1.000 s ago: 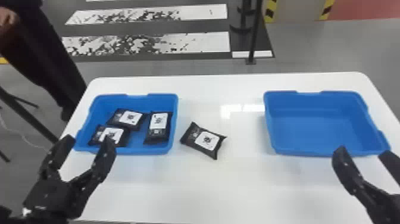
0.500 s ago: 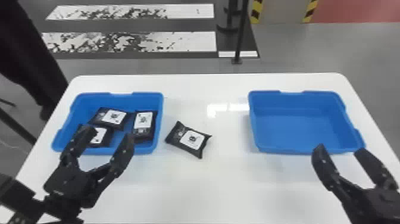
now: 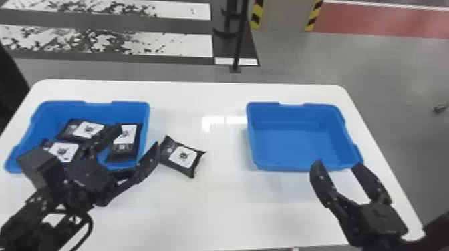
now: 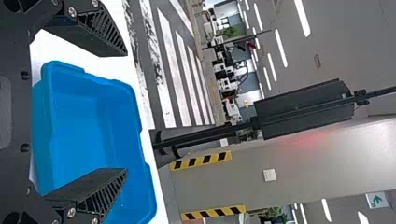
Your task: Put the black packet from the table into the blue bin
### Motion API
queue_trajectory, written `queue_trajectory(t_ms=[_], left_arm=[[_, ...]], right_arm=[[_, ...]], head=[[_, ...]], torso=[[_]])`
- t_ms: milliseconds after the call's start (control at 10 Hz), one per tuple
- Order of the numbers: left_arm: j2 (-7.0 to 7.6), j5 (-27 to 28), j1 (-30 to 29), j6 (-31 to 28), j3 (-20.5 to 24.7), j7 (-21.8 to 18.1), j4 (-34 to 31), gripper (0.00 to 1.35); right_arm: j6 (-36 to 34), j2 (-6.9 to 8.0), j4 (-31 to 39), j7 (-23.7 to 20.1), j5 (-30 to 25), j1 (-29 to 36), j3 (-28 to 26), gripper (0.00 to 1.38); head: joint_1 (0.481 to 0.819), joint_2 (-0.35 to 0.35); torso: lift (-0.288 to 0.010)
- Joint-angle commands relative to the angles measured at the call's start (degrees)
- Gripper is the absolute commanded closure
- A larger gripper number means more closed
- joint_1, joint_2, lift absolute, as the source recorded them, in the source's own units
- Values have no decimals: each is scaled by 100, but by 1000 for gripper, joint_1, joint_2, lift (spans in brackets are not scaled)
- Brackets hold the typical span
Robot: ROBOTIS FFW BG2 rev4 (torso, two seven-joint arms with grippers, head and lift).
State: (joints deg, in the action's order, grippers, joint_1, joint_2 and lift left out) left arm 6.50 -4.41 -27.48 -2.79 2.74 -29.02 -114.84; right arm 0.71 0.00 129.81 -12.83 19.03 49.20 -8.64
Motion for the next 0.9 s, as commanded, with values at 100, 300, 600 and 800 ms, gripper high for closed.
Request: queue_trajectory(t_ms=[100,300,600,800], left_arm=[[-26,715,780,-171,-422,-262,606,199],[-79,1252,1511,-340,-754,-614,1408,205],[-202,2154,2313,-663,-1039,-825,2603,205],[-228,2497,2650,-902,-1188,-825,3138,205]], right_arm=[[0,5,-50,0,-18,-83,29,133],[0,5,-78,0,-30,-139,75,133],[0,5,-121,0,-18,-153,87,133],[0,5,-121,0,-18,-153,87,133]], head=[[695,-158],[695,-186],[695,-230],[695,-226]], torso=[[-110],[-110],[-110],[-110]])
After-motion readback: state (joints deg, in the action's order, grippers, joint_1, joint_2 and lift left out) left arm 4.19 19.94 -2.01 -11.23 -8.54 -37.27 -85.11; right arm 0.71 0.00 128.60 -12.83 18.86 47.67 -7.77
